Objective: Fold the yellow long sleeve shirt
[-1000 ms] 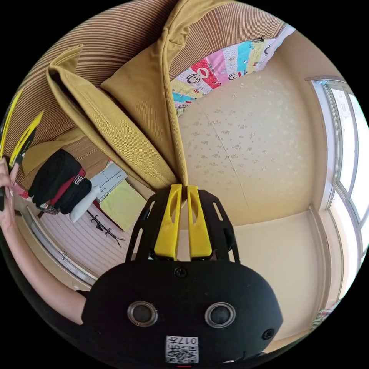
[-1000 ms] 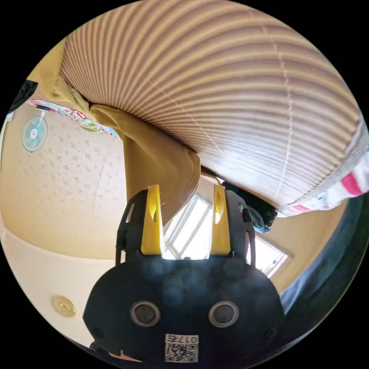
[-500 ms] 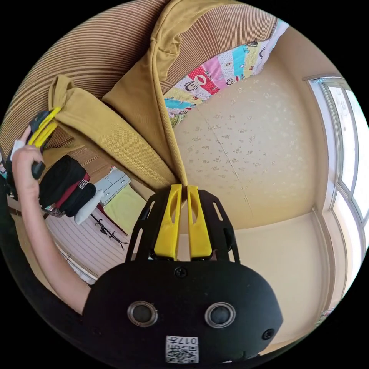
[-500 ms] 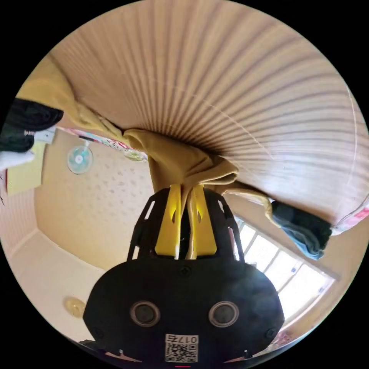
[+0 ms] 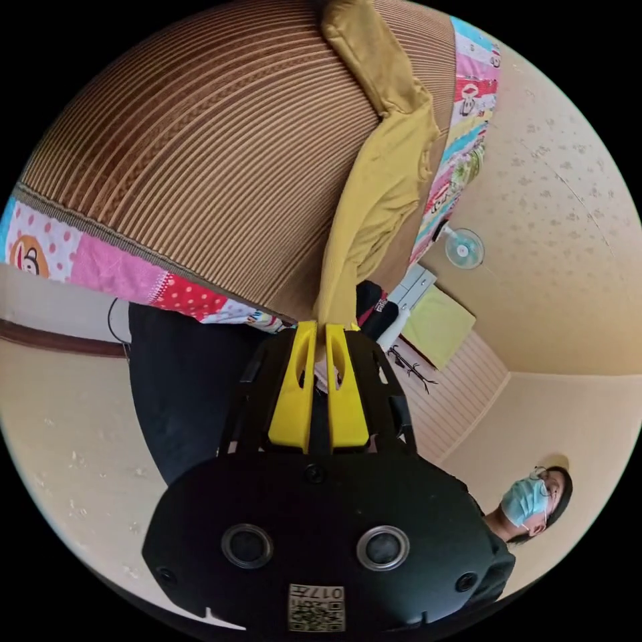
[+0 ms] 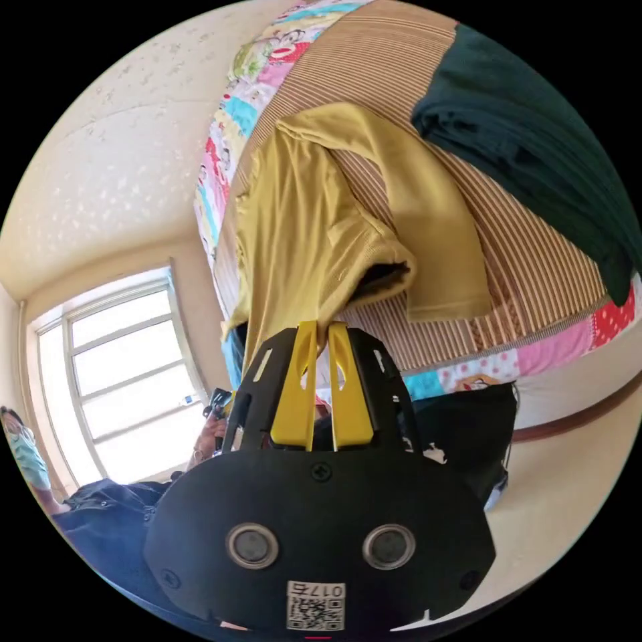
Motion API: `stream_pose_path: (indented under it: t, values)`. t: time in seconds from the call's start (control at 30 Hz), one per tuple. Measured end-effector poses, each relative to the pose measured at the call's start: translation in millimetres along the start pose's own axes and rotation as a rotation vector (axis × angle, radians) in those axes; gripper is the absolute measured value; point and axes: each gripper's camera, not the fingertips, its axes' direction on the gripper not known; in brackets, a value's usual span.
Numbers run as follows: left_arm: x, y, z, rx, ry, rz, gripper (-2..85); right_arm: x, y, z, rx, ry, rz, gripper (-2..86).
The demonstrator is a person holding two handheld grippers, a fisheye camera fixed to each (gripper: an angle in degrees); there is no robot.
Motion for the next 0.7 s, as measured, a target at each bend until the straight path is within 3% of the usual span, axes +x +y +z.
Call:
stream_pose_path:
  t: [0.07, 0.17, 0.27, 0.4, 0.57, 0.7]
  values:
    - [-17.7, -12.0, 15.4, 0.058, -0.092, 0.006, 2.2, 24.6, 14.5, 40.5, -0.091, 0.117, 0.096, 2.9]
    - [-32.0, -23.3, 31.2, 0.103, -0.274, 0.017, 2.8, 31.8, 36.6, 79.5, -0.185, 0.138, 0.146, 2.8]
    - [-43.9, -23.9, 33.7, 0.148, -0.312, -0.065, 3.6, 18.7, 49.8, 97.6, -0.272, 0.215, 0.2, 3.0]
    - [-50.7, -15.6, 24.7, 0.201, -0.384, -0.156, 3.6, -20.9, 57.6, 83.1, -0.179, 0.413, 0.15, 3.9]
    - [-44.7, -11.9, 25.3, 0.205, -0.384, -0.155, 3.2, -82.4, 50.3, 93.6, -0.065, 0.744, -0.076, 7.3]
    - [-30.0, -16.2, 40.7, 0.161, -0.45, -0.123, 1.9, -78.3, 35.5, 109.6, -0.062, 0.783, 0.009, 6.5]
